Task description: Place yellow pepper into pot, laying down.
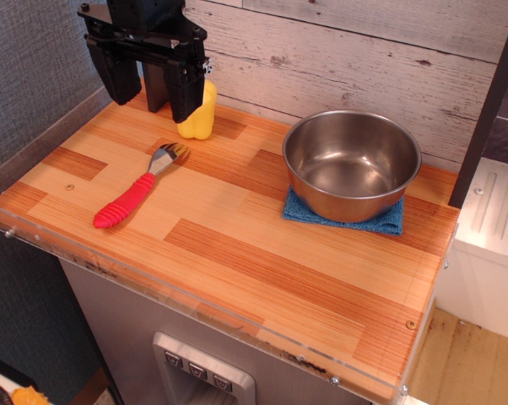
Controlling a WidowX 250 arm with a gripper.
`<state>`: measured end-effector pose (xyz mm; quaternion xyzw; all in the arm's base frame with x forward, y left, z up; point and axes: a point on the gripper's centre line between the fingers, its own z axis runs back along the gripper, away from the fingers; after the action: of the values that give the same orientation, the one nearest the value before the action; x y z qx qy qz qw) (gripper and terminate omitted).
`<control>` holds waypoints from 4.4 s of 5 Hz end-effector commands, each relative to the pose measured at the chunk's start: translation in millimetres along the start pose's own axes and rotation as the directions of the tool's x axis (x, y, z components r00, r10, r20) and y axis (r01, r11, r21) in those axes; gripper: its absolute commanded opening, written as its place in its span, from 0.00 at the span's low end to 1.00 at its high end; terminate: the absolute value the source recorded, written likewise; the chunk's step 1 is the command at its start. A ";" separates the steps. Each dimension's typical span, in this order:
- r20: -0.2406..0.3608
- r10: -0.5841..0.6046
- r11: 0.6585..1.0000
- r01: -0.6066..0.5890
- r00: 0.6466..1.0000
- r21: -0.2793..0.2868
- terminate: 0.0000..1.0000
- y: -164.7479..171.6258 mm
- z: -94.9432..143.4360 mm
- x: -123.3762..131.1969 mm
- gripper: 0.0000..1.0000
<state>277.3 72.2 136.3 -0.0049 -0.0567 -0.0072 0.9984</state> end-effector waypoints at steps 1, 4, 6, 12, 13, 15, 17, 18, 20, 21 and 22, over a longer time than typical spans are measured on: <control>0.000 0.000 1.000 0.000 1.000 0.000 0.00 0.0 0.0 0.0 1.00; 0.060 0.186 0.982 -0.186 0.981 0.003 0.00 49.7 -29.3 59.7 1.00; 0.101 0.183 0.974 -0.194 0.978 0.113 0.00 63.7 -49.7 99.3 1.00; 0.116 0.217 0.976 -0.220 0.969 0.012 0.00 43.8 -47.7 118.1 0.00; 0.141 0.183 0.983 -0.182 0.973 -0.016 0.00 24.6 -16.8 111.4 0.00; 0.117 0.052 0.996 -0.043 0.992 -0.076 0.00 -49.2 -4.2 115.7 0.00; 0.112 -0.047 0.994 0.057 0.993 -0.089 0.00 -97.5 -8.3 112.1 0.00; 0.111 -0.048 0.994 0.059 0.993 -0.096 0.00 -100.9 -7.7 109.7 0.00; 0.122 -0.081 0.990 0.094 0.989 -0.107 0.00 -103.5 -0.2 104.9 0.00; 0.109 -0.085 0.990 0.096 0.990 -0.100 0.00 -99.6 3.6 103.5 1.00; 0.111 -0.091 0.988 0.104 0.990 -0.114 0.00 -93.8 12.4 99.8 1.00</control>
<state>374.6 -30.2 131.3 -0.0676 -0.0689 -0.0572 0.9937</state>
